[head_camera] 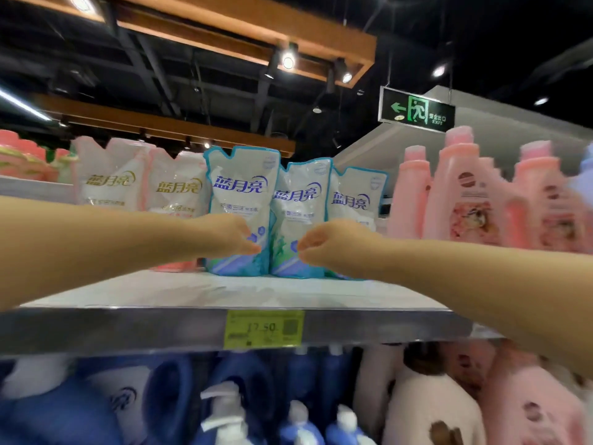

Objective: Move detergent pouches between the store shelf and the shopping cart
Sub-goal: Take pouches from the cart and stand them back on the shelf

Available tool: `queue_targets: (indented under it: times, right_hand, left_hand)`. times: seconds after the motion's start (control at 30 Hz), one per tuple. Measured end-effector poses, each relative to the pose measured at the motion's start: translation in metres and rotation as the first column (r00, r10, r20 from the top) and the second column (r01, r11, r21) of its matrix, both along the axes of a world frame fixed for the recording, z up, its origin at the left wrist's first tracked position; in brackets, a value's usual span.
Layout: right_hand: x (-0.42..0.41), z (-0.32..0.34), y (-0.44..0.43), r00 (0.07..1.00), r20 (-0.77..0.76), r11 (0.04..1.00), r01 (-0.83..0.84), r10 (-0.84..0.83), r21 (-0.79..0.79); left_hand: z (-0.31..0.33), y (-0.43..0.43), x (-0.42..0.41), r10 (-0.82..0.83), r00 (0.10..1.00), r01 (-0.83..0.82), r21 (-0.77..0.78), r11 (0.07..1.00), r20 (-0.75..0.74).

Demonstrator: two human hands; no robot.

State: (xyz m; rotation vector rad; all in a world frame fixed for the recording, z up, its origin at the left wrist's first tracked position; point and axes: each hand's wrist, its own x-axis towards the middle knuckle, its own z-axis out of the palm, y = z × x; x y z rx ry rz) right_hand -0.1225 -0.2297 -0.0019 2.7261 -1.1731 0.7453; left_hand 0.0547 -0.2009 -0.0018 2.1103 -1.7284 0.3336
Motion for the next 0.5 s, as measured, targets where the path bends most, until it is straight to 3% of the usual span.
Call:
queue_targets:
  times: [0.13,0.23,0.37,0.5]
  right_hand:
    - [-0.08,-0.011,0.053,0.993,0.122,0.996,0.006,0.005,-0.085]
    - [-0.16,-0.026,0.09,0.986,0.155,0.993,0.071,-0.056,-0.093]
    - [-0.276,-0.047,0.142,0.957,0.209,0.979,0.206,-0.201,-0.003]
    - [-0.384,-0.073,0.186,0.884,0.306,0.936,0.334,-0.353,0.115]
  left_hand:
    - [-0.01,0.047,-0.093,-0.271,0.962,0.272,-0.132,0.953,0.024]
    - [-0.025,0.076,-0.179,-0.471,0.88,0.475,-0.17,0.863,0.068]
    - [-0.049,0.095,-0.293,-0.698,0.71,0.697,-0.234,0.678,0.095]
    - [-0.073,0.111,-0.405,-0.878,0.475,0.847,-0.304,0.436,0.064]
